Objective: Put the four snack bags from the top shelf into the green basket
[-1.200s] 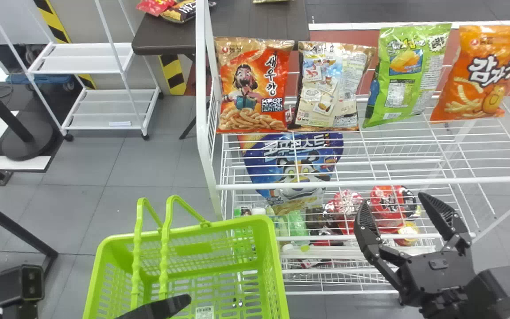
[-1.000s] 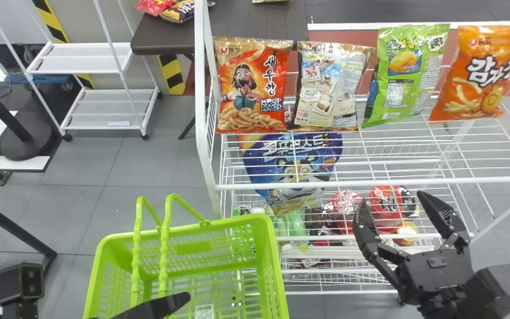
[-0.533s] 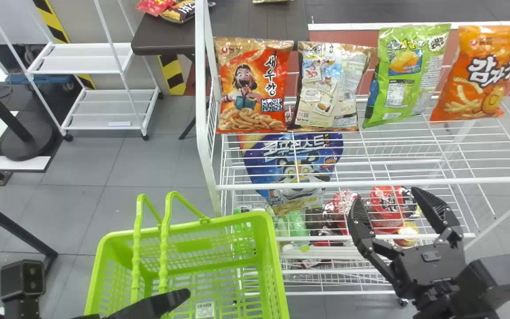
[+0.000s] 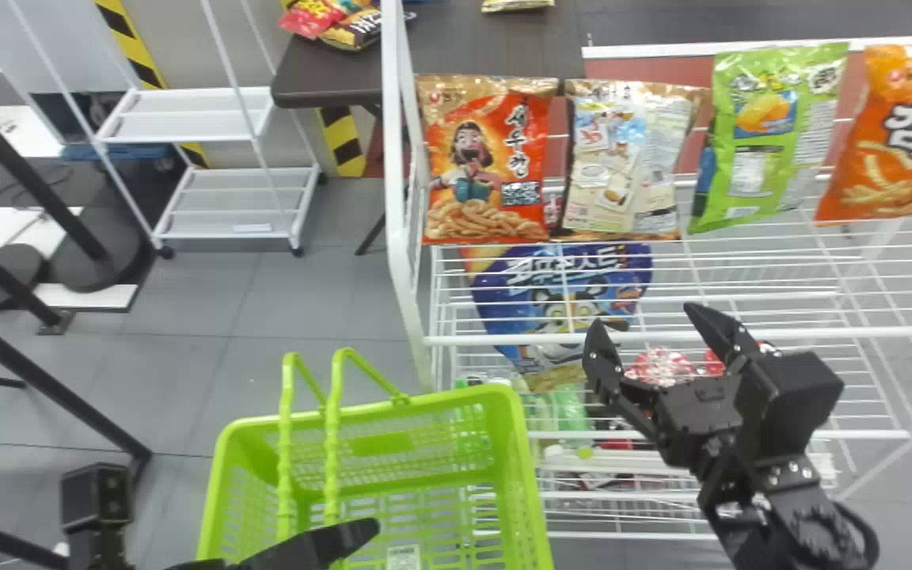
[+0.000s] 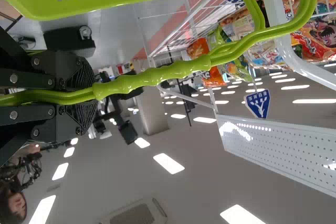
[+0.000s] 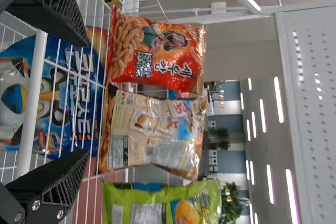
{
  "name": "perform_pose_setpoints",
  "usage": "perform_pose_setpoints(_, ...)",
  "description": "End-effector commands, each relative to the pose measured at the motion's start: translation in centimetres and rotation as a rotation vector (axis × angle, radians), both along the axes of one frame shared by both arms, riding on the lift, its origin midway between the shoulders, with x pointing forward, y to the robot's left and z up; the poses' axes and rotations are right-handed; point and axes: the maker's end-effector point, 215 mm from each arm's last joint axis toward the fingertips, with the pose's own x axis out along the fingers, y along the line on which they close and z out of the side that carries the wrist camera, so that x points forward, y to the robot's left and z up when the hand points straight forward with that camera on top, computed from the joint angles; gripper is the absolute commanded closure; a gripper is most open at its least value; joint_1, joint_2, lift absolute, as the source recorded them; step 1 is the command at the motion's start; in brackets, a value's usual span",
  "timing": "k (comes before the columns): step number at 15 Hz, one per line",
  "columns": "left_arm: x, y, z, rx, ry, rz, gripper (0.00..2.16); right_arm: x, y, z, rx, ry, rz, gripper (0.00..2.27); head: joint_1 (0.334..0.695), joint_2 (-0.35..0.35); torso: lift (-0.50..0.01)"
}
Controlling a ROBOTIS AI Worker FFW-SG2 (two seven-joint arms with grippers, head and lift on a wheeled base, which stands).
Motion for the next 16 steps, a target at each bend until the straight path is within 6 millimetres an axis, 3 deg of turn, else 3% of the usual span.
perform_pose_setpoints(1, -0.1, 0.3, 0.1, -0.005, -0.002, 0.004, 2.15, 2.7, 3.4, 0.3, 0.009, 0.007, 0.058, 0.09, 0.695, 0.181, 0.000)
perform_pose_setpoints(6, 0.0, 0.5, 0.2, -0.002, -0.005, 0.009, 2.15, 8.7, 5.9, 0.6, 0.050, 0.016, 0.087, 0.09, 0.695, 0.250, 0.000)
perform_pose_setpoints(9, 1.1, 0.2, 0.3, -0.005, -0.018, -0.006, 2.15, 12.9, 5.9, 1.7, 0.090, 0.015, 0.087, 0.09, 0.695, 0.254, 0.000)
perform_pose_setpoints(13, 1.2, 0.2, 0.3, -0.007, -0.018, -0.005, 2.15, 17.7, 7.4, 2.7, 0.130, 0.006, 0.137, 0.09, 0.695, 0.239, 0.000)
perform_pose_setpoints(16, 1.2, 0.2, 0.1, -0.013, -0.013, -0.002, 2.15, 20.2, 6.8, 1.5, 0.159, 0.049, 0.177, 0.09, 0.695, 0.243, 0.000)
